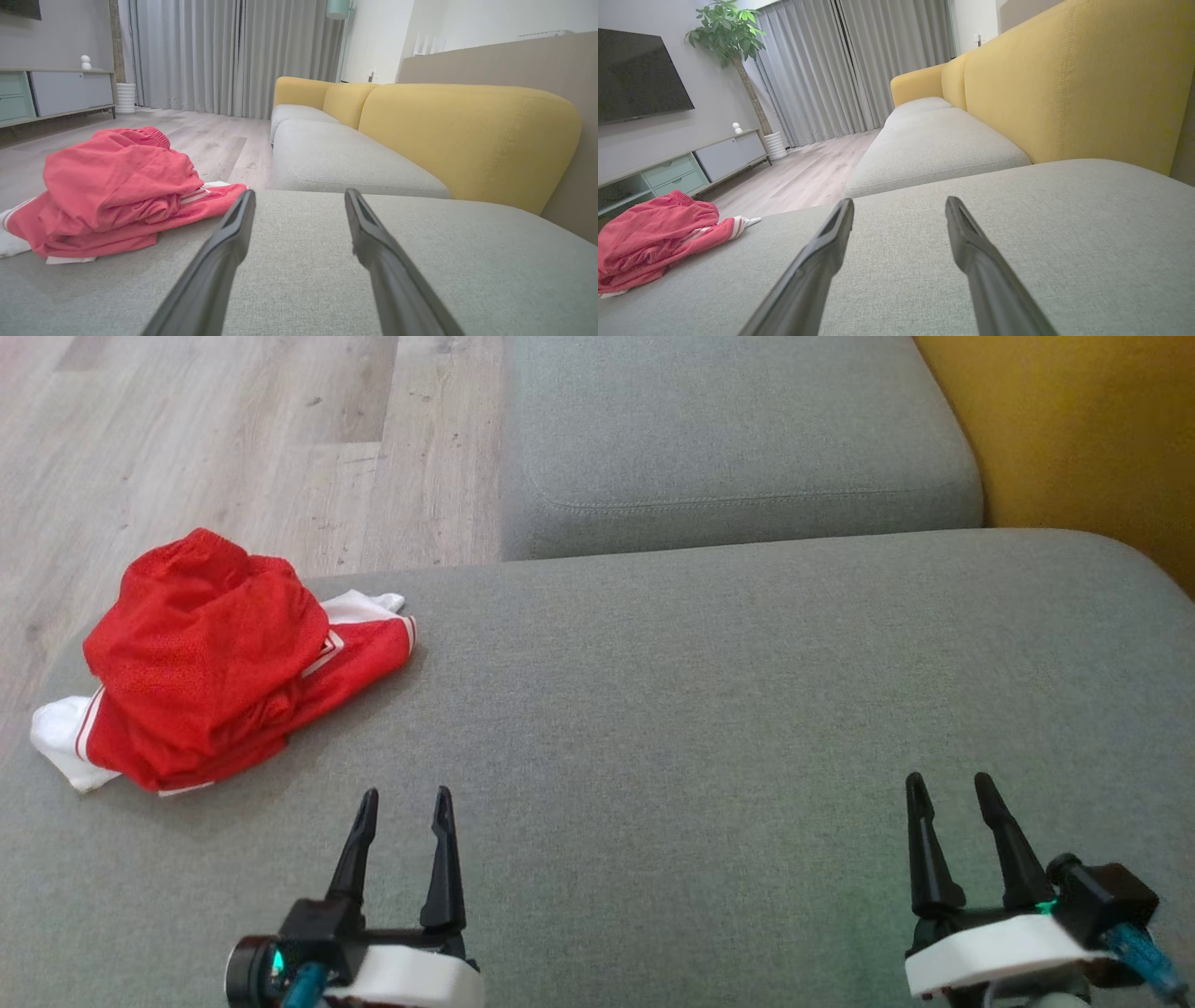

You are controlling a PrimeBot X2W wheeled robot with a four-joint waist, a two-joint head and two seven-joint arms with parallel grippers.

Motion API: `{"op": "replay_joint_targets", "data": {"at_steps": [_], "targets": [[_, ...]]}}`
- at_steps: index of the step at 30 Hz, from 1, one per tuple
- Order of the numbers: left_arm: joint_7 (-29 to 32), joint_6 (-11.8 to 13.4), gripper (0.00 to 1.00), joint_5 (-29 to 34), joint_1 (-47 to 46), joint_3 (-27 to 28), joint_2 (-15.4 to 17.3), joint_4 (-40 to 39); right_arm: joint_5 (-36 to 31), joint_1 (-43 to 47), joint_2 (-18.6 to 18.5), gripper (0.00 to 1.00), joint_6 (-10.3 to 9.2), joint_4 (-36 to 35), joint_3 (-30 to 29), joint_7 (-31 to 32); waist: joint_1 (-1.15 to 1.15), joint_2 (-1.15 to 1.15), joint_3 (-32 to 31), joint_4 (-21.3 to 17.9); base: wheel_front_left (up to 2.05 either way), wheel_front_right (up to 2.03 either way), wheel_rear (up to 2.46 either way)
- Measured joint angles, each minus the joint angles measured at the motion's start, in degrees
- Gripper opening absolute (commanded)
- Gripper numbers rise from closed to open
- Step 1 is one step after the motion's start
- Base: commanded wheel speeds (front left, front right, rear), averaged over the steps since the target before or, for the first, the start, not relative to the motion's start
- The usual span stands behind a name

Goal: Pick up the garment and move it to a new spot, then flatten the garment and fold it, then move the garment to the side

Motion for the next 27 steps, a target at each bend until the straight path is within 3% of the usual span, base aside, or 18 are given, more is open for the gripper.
{"op": "replay_joint_targets", "data": {"at_steps": [13,27], "targets": [[-2.1,1.3,1.0,9.3,1.1,-1.2,0.2,0.2,-8.8,0.3,0.0,1.0,0.0,-0.1,0.3,-2.1,-0.01,0.0,-0.9,0.0,0.0,0.0,0.0],[-2.3,1.3,1.0,9.8,1.2,-1.0,0.2,1.3,-9.1,1.3,0.0,1.0,0.0,0.8,0.1,-2.2,-0.01,0.0,-0.9,-0.2,0.0,0.0,0.0]]}}
